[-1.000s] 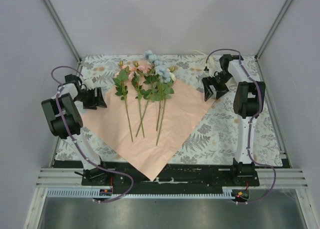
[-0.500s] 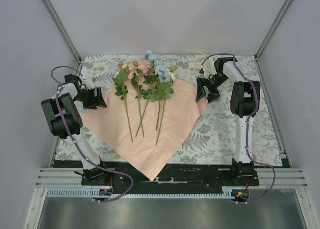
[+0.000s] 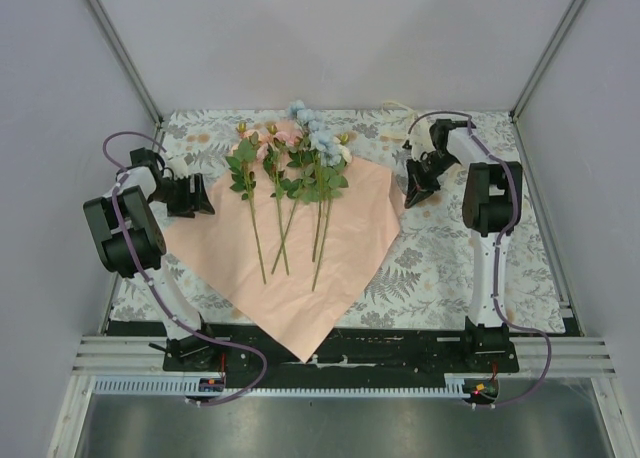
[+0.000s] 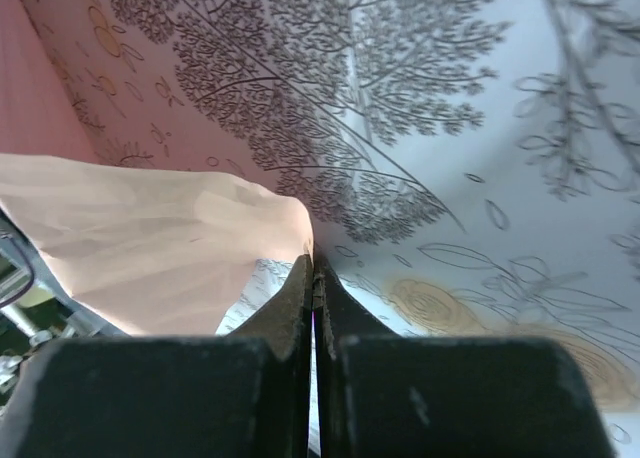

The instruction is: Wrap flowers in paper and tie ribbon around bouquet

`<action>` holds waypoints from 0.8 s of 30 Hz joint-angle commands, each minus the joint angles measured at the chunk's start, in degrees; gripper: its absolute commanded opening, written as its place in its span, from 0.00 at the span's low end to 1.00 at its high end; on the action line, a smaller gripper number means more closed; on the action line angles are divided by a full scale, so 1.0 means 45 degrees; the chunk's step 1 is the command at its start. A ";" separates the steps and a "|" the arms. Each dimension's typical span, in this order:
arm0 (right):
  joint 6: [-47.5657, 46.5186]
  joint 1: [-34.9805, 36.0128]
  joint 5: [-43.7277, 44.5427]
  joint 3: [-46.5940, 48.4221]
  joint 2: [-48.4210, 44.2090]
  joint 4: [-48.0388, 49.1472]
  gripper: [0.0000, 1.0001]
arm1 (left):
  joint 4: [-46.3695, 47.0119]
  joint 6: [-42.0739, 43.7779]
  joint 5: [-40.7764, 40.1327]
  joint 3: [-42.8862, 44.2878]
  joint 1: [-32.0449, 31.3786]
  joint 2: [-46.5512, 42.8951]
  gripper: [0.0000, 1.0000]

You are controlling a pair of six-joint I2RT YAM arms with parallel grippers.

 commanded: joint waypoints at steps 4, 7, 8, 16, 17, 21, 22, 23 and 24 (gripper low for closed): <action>-0.0679 -0.1437 0.0843 -0.0715 -0.1863 0.1160 0.00 | 0.0157 0.0165 -0.0129 0.0400 -0.0066 -0.0168 0.77; -0.0797 -0.2063 0.0844 -0.1262 -0.2235 0.1551 0.00 | 0.0195 0.0147 -0.0129 0.0712 -0.0066 -0.0012 0.78; -0.0778 -0.2200 0.0844 -0.1360 -0.2294 0.1610 0.00 | 0.0176 0.0127 -0.0129 0.0888 -0.0046 0.0104 0.79; -0.0895 -0.2963 0.0493 -0.2550 -0.2645 0.2020 0.00 | -0.0174 0.0224 -0.0072 0.1826 -0.0182 0.0984 0.81; -0.0895 -0.3041 0.0434 -0.2842 -0.2762 0.2079 0.00 | -0.0292 0.0321 0.0085 0.1827 -0.0299 0.1004 0.80; -0.0992 -0.3275 0.0278 -0.3644 -0.3134 0.2236 0.00 | -0.0273 0.0381 0.0633 0.1572 -0.0826 0.1042 0.79; -0.1012 -0.3315 0.0239 -0.3782 -0.3192 0.2236 0.00 | -0.0293 0.0323 0.0633 0.1670 -0.0963 0.1198 0.78; -0.1089 -0.3334 0.0238 -0.3880 -0.3251 0.2236 0.00 | -0.0274 0.0303 0.0652 0.1864 -0.1042 0.1431 0.77; -0.1110 -0.3354 0.0199 -0.3958 -0.3290 0.2236 0.00 | -0.0254 0.0303 0.0749 0.2021 -0.1139 0.1627 0.76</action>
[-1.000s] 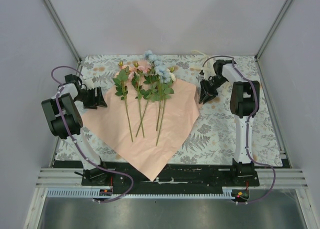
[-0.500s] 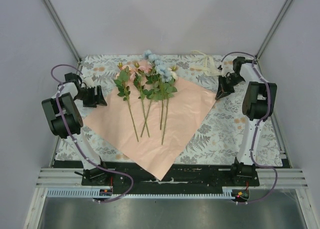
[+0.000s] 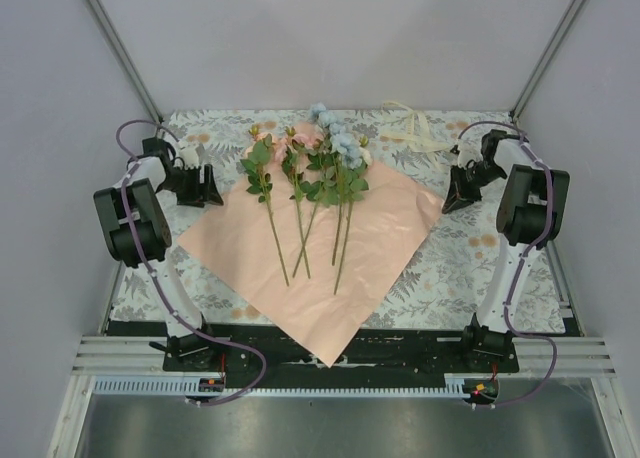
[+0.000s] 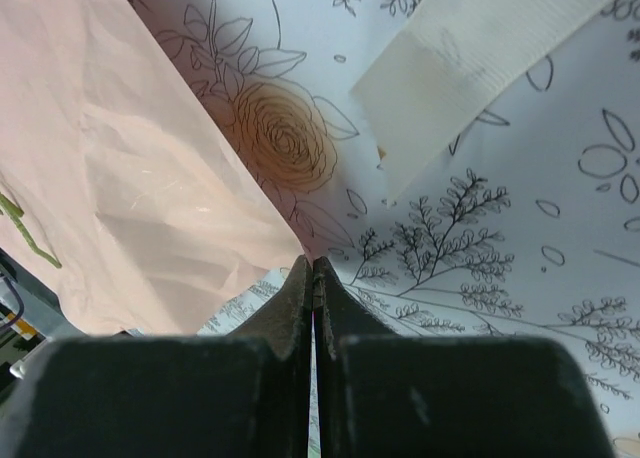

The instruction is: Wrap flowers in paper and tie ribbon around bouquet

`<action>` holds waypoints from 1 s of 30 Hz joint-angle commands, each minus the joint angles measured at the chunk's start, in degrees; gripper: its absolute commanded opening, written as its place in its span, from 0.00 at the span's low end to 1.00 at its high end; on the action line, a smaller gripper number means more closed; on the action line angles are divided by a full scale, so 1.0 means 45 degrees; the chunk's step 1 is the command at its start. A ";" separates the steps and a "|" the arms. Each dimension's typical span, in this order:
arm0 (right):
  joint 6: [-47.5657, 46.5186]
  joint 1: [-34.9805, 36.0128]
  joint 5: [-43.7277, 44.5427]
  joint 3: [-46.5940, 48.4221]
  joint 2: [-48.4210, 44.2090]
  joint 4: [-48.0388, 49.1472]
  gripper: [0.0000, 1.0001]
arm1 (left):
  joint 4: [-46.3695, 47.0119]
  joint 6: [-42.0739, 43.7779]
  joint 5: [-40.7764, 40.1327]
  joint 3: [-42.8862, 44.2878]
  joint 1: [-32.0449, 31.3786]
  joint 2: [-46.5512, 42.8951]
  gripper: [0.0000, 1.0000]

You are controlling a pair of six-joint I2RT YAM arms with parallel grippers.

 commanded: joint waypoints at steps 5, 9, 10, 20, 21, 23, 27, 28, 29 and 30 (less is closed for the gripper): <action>-0.0323 -0.0211 -0.0462 -0.0467 -0.1149 0.0210 0.00 | -0.0635 0.0288 0.0952 0.1969 -0.1001 0.1964 0.70; -0.0342 -0.0231 -0.0599 -0.0468 -0.1189 0.0171 0.00 | -0.0733 0.0268 0.0737 0.2673 -0.1450 0.2688 0.56; -0.0342 -0.0212 -0.0599 -0.0487 -0.1189 0.0171 0.00 | -0.0733 0.0288 0.0698 0.2713 -0.1586 0.2766 0.50; -0.0362 -0.0270 -0.0560 -0.0351 -0.1053 0.0229 0.00 | -0.0482 -0.0355 0.1421 0.3786 -0.2057 0.3899 0.02; -0.0304 -0.0289 -0.0541 -0.0196 -0.0994 0.0288 0.00 | -0.0228 -0.0550 0.1285 0.3884 -0.2076 0.3977 0.02; -0.0187 -0.0328 -0.0483 0.0194 -0.0760 0.0463 0.00 | 0.0339 -0.0979 0.1108 0.4138 -0.2095 0.4075 0.02; 0.0126 -0.0309 -0.0540 0.1132 -0.0175 0.0601 0.00 | 0.0380 -0.1371 0.1127 0.5386 -0.2174 0.4660 0.02; 0.0184 -0.0309 -0.0599 0.1328 -0.0096 0.0620 0.00 | 0.0399 -0.1430 0.1146 0.5621 -0.2193 0.4758 0.02; 0.0185 -0.0309 -0.0715 0.1484 -0.0018 0.0620 0.00 | 0.0283 -0.1353 0.1205 0.5856 -0.2213 0.4798 0.02; 0.0108 -0.0309 -0.0852 0.1679 0.0022 0.0485 0.00 | 0.0205 -0.1333 0.1224 0.6051 -0.2213 0.4740 0.13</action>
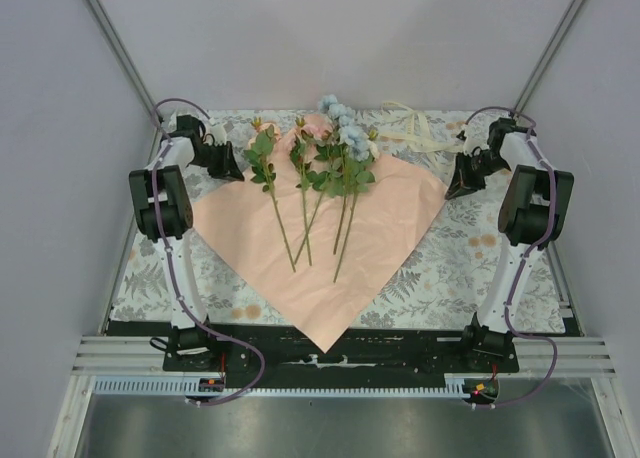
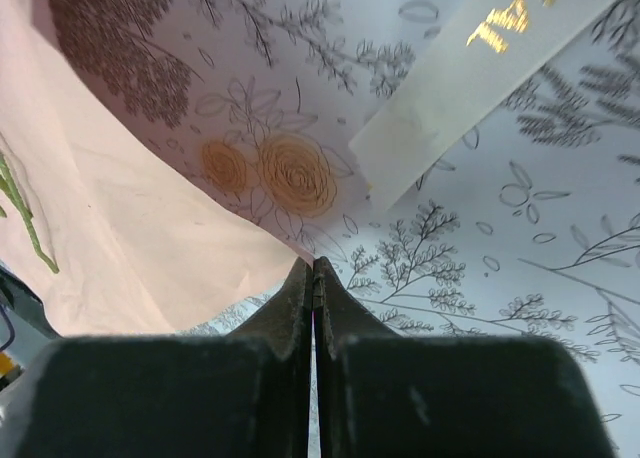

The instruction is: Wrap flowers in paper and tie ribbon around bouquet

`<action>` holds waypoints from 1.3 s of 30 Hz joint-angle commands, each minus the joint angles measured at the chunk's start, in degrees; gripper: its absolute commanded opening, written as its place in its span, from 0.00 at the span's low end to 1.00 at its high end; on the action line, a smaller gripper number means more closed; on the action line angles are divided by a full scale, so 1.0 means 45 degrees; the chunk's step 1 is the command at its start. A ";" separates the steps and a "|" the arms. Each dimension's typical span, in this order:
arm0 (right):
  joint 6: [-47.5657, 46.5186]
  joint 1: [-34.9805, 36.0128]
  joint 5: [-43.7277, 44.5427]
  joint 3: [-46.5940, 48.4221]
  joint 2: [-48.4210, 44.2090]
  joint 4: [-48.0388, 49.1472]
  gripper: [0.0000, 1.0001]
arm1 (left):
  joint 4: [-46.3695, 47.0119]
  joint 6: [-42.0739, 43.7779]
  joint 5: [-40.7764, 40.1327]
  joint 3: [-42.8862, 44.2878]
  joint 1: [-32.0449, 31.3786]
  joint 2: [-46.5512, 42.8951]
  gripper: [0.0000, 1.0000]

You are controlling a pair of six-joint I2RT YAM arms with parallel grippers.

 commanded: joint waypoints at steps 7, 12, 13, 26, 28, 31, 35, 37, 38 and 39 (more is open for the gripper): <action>-0.2690 -0.0335 -0.1119 0.0578 -0.2215 -0.1389 0.80 | 0.0213 0.2261 -0.1172 -0.0696 0.0744 -0.4121 0.80; -0.3926 0.0228 -0.2541 -0.0826 -0.4775 -0.2422 0.83 | -0.1580 0.7552 -0.0878 -0.4871 -0.0459 -0.9062 0.89; -0.4004 0.0599 -0.2970 -0.1217 -0.5050 -0.2599 0.81 | -0.1720 0.8220 -0.1285 -0.6196 -0.1143 -1.0232 0.88; -0.1994 0.4216 -0.5357 -0.5791 -0.4839 -0.0396 0.63 | 0.2512 0.8738 -0.5193 -1.6108 -1.4501 -1.7373 0.87; -0.1915 0.4236 -0.5279 -0.5733 -0.4701 -0.0277 0.63 | 0.3489 0.8345 -0.6304 -1.6830 -1.5927 -1.7295 0.87; -0.1896 0.4236 -0.5045 -0.5674 -0.4642 -0.0160 0.63 | 0.5361 0.7934 -0.7712 -1.7886 -1.7415 -1.7236 0.87; -0.1526 0.4333 -0.5005 -0.5616 -0.4390 0.0250 0.62 | 0.6576 0.7506 -0.9001 -1.8317 -1.8939 -1.6398 0.84; -0.1233 0.4469 -0.5006 -0.5556 -0.4174 0.0503 0.61 | 0.7124 0.7387 -0.9413 -1.8338 -1.9370 -1.6026 0.83; -0.1077 0.4547 -0.4986 -0.5615 -0.4077 0.0679 0.60 | 0.7358 0.7329 -0.9530 -1.8376 -1.9566 -1.5889 0.82; -0.0959 0.4606 -0.4889 -0.5654 -0.4037 0.0816 0.60 | 0.7670 0.7289 -0.9764 -1.8435 -1.9684 -1.5695 0.79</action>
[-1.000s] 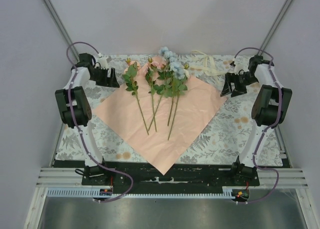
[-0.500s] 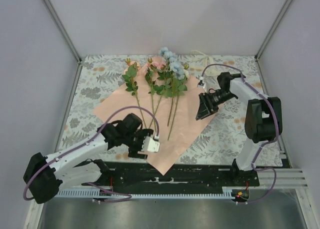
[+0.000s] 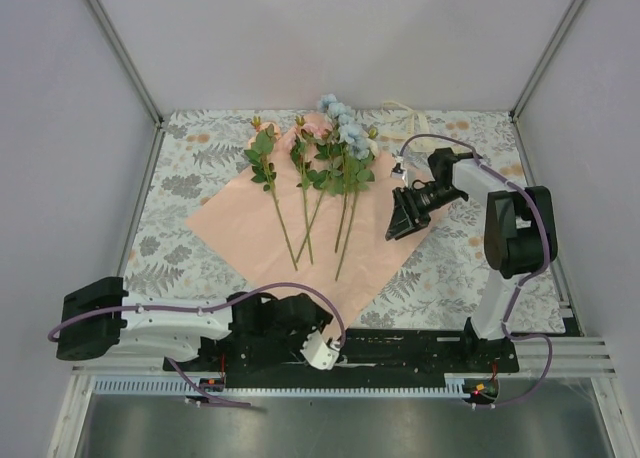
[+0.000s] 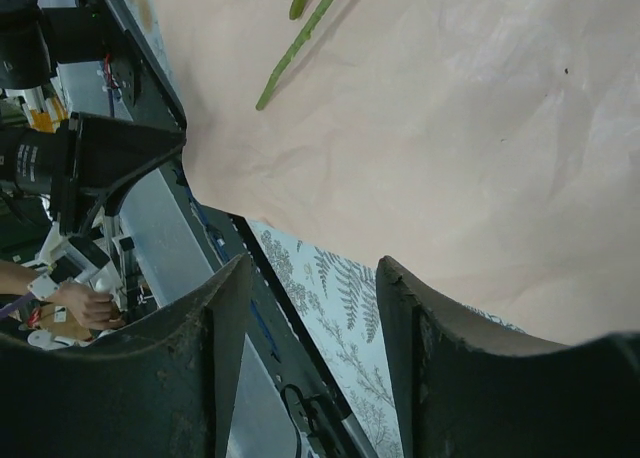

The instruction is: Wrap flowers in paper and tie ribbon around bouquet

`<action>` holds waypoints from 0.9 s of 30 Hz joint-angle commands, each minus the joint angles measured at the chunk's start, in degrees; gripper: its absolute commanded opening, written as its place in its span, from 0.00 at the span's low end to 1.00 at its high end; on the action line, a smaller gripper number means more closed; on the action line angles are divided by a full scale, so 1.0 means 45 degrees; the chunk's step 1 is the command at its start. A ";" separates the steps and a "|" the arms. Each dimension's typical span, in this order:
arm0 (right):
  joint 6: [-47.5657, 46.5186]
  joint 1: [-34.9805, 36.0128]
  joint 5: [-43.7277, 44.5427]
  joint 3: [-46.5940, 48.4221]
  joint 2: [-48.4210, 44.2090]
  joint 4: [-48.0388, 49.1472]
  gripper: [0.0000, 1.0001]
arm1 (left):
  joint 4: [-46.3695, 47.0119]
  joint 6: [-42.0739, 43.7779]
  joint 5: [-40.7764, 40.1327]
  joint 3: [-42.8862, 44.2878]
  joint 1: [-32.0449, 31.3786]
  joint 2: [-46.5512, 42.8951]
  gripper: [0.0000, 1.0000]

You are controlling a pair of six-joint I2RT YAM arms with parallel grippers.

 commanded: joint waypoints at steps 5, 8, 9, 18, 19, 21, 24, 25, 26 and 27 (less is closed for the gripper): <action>0.0996 0.0323 0.0355 0.0057 0.0520 0.1354 0.59 | 0.2581 -0.0935 -0.1443 -0.0208 -0.0714 0.0433 0.63; 0.0977 0.0304 0.0355 0.0193 0.0423 0.1354 0.61 | 0.2114 -0.1324 -0.1131 -0.0032 -0.0636 -0.0306 0.40; 0.0958 0.0304 0.0336 0.0290 0.0345 0.1354 0.62 | 0.1879 -0.1558 -0.0877 0.0104 -0.0558 -0.0561 0.30; 0.0333 0.0225 0.0043 0.1286 -0.0592 0.1100 0.78 | -0.0233 -0.3142 0.3711 0.2369 0.4280 -0.0175 0.02; 0.0333 0.0225 0.0023 0.1384 -0.0612 0.1023 0.79 | -0.0291 -0.3104 0.4102 0.2584 0.4731 0.0001 0.02; 0.0119 0.0187 -0.0268 0.1521 -0.0690 0.0827 0.81 | -0.0330 -0.3142 0.5057 0.3032 0.5766 0.0508 0.02; -0.0194 0.0205 -0.0543 0.1424 -0.0983 0.0827 0.86 | -0.0758 -0.3123 0.6542 0.4260 0.7309 0.1735 0.02; -0.0272 0.0187 -0.0640 0.1404 -0.1061 0.0827 0.87 | -0.1147 -0.3084 0.7185 0.4749 0.7991 0.2147 0.02; -0.0350 0.0186 -0.0738 0.1385 -0.1062 0.0788 0.89 | -0.1499 -0.2929 0.7617 0.5353 0.8519 0.2867 0.02; -0.0409 0.0186 -0.0893 0.1404 -0.1004 0.0788 0.89 | -0.1793 -0.2869 0.8085 0.6017 0.8950 0.3454 0.02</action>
